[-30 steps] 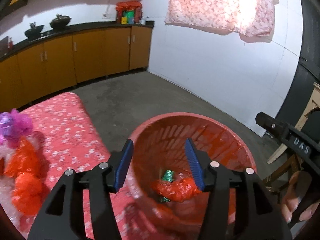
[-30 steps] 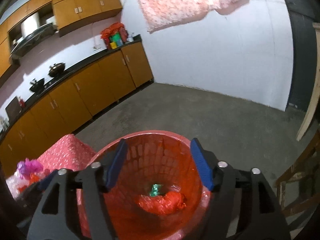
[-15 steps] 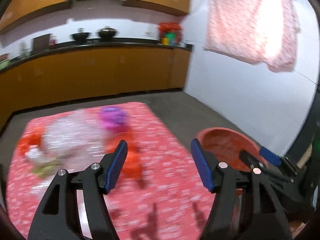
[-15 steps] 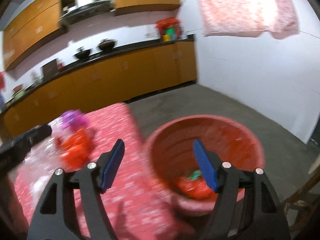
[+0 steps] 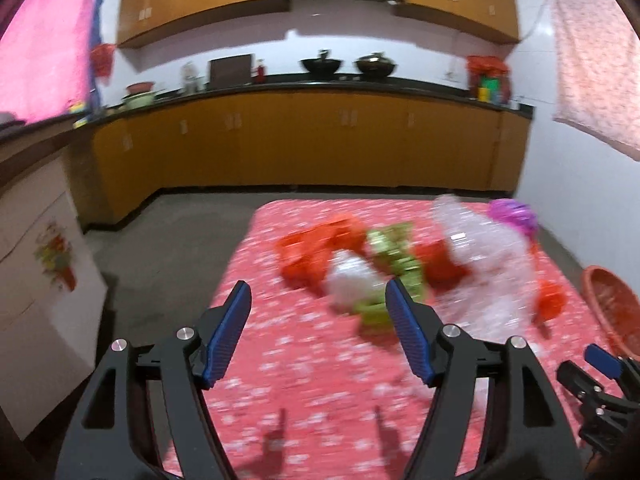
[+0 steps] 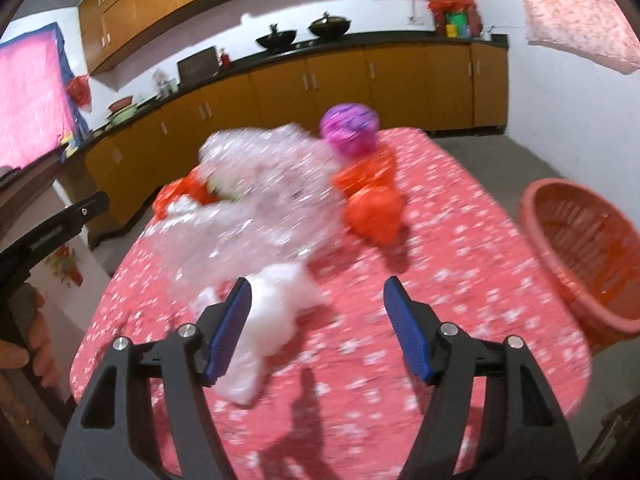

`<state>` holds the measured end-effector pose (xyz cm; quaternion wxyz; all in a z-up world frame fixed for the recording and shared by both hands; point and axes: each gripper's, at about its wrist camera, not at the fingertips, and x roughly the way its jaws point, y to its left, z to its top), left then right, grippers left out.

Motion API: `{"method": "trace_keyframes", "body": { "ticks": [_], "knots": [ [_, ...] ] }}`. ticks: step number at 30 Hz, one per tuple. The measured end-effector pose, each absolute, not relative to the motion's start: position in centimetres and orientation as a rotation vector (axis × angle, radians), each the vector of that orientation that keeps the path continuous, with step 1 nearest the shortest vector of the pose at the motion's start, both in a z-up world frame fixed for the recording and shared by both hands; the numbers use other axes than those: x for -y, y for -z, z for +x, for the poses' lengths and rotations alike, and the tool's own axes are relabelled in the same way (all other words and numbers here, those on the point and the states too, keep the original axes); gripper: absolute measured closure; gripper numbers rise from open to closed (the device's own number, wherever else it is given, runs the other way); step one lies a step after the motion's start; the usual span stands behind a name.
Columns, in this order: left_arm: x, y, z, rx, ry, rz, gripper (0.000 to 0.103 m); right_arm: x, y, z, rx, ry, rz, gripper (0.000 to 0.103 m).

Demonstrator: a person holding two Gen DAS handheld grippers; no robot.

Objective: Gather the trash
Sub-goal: 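Grasp the white bag with the right tool while the left tool grasps bubble wrap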

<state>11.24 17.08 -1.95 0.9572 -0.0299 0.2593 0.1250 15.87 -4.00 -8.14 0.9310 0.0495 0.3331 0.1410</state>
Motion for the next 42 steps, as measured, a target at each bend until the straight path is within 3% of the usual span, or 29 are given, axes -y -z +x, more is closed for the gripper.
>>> {"method": "trace_keyframes", "body": {
  "ticks": [12,16,19,32,42],
  "knots": [
    [-21.8,3.8,10.3,-0.556,-0.314,-0.113,0.034,-1.1,10.3,17.1,-0.738,-0.27,-0.014,0.036],
    [-21.5,3.8,10.5,-0.553,-0.286,-0.12,0.033,-1.2,10.9,17.6,-0.766,-0.272,-0.037,0.063],
    [-20.5,3.5,10.8,-0.548,-0.253,-0.12,0.03,-0.4,10.8,17.7,-0.762,-0.264,-0.03,0.069],
    [-13.0,2.3,12.2,-0.531,-0.042,-0.069,0.023,7.7,10.5,17.1,-0.738,-0.106,0.009,0.073],
    [-7.0,4.3,15.6,-0.614,0.079,-0.009,0.021,13.7,10.1,16.9,-0.728,0.014,0.071,0.073]
  ]
}}
